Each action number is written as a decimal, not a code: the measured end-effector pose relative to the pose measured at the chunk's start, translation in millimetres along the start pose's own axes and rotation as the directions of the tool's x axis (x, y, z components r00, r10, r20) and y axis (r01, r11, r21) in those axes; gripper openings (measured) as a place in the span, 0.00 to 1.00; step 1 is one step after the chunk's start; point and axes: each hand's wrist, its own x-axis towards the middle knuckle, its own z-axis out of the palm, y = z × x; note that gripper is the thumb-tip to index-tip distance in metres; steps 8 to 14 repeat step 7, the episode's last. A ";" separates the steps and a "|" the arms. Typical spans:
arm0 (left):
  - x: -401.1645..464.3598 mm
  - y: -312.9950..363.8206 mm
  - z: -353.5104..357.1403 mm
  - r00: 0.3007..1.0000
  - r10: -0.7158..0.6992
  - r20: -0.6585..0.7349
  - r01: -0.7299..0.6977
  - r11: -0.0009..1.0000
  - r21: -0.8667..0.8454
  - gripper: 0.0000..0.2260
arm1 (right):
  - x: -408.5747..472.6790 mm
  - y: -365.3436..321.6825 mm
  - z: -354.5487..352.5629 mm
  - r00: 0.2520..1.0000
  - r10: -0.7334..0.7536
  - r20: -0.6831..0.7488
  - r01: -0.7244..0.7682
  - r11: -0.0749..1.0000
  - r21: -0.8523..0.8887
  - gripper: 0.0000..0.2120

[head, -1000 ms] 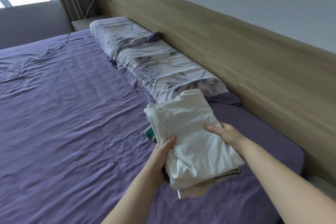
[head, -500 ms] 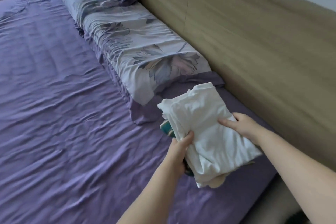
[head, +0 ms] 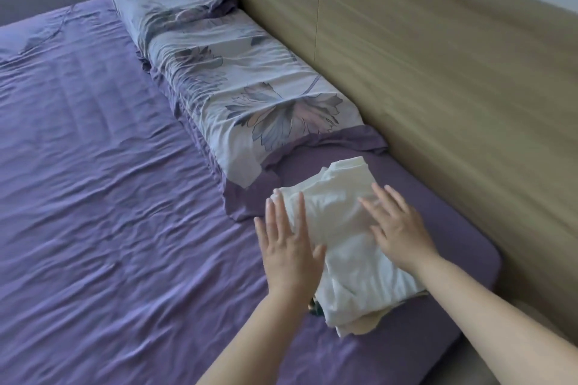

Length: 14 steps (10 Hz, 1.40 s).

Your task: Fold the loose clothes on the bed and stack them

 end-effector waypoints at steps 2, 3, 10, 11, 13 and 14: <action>0.8 -1.4 21.0 0.858 0.283 0.429 -0.388 0.904 0.179 0.58 | -16.2 6.9 19.2 0.968 0.069 0.241 -0.060 0.997 -0.043 0.33; 0.9 -8.8 35.1 0.841 0.241 0.485 -0.389 0.892 0.231 0.61 | -23.9 15.0 38.9 0.942 0.140 0.305 -0.128 0.990 -0.061 0.32; -0.6 -9.0 -25.6 0.885 0.188 0.426 -0.335 0.893 0.302 0.36 | -36.4 -54.0 -17.6 0.943 0.181 0.280 -0.146 0.979 -0.142 0.30; -0.6 -9.0 -25.6 0.885 0.188 0.426 -0.335 0.893 0.302 0.36 | -36.4 -54.0 -17.6 0.943 0.181 0.280 -0.146 0.979 -0.142 0.30; -0.6 -9.0 -25.6 0.885 0.188 0.426 -0.335 0.893 0.302 0.36 | -36.4 -54.0 -17.6 0.943 0.181 0.280 -0.146 0.979 -0.142 0.30; -0.6 -9.0 -25.6 0.885 0.188 0.426 -0.335 0.893 0.302 0.36 | -36.4 -54.0 -17.6 0.943 0.181 0.280 -0.146 0.979 -0.142 0.30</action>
